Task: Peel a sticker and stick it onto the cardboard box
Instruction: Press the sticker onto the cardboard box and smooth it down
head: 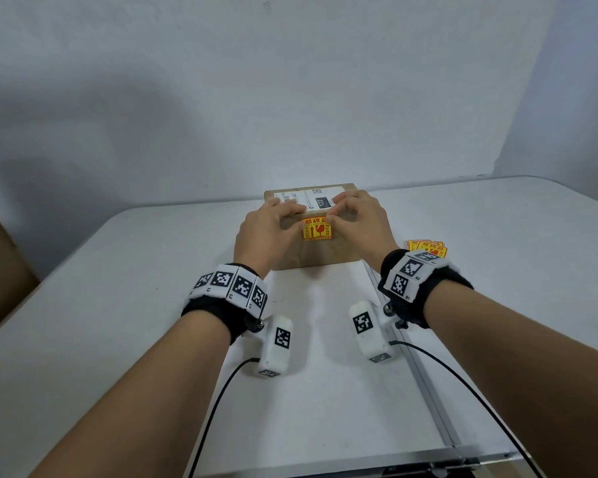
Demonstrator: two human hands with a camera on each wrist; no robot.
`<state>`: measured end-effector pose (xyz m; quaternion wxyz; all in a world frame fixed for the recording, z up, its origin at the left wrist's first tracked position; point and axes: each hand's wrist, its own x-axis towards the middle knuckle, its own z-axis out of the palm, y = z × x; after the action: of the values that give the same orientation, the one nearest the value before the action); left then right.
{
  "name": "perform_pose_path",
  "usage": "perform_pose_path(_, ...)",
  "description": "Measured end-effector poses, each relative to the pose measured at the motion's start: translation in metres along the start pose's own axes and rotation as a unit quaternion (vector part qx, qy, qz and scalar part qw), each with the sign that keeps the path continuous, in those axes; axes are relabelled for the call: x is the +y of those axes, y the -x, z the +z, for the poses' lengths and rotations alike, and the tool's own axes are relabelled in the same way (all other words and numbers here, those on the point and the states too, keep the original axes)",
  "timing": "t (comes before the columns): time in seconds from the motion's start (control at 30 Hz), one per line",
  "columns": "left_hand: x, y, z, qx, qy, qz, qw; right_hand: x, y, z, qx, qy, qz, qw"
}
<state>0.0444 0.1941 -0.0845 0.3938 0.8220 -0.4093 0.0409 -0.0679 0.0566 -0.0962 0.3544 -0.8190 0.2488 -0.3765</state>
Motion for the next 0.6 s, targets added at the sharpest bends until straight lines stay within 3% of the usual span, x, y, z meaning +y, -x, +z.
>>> perform_pose_path(0.6, 0.0097, 0.0046, 0.0074, 0.04, -0.036, 0.01, 0.998, 0.0034, 0.001, 0.0045, 0.021, -0.004, -0.008, 1.0)
